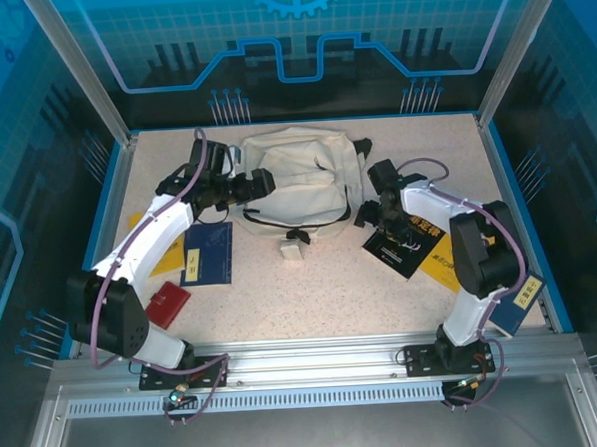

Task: Pack books, pencil case, and school supplies into a backpack

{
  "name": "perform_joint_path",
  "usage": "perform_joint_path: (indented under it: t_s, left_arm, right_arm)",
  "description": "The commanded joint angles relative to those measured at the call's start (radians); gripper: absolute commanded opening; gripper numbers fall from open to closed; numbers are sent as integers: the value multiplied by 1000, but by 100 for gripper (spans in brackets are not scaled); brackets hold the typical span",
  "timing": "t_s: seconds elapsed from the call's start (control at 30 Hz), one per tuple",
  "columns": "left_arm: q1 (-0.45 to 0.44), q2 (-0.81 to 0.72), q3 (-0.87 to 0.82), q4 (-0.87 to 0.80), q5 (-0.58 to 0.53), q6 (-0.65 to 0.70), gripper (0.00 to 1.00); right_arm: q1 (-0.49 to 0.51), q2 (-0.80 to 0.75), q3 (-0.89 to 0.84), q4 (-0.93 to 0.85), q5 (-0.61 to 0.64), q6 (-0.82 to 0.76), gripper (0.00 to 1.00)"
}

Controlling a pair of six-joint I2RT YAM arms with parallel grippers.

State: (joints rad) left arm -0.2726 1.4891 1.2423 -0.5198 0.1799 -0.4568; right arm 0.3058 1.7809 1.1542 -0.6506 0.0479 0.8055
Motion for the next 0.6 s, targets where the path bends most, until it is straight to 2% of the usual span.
perform_joint_path:
  t_s: [0.0,0.3,0.47,0.57]
  left_arm:
    - [-5,-48,-26,-13,44,-26,99]
    - [-7,-55,-46,-6,75,-36,99]
    - [-20,-50,-52,3,93,-40,99]
    - [-48,-49,-55,15,101,-46,99]
  right_arm:
    - [10,47,39,-37,-15,-54,79]
    - [170,54,-54,-33,-94,-36,75]
    - [318,-44,-152,-33,-136,-22,72]
    - [354,-122,-166,-73,-133,-22,71]
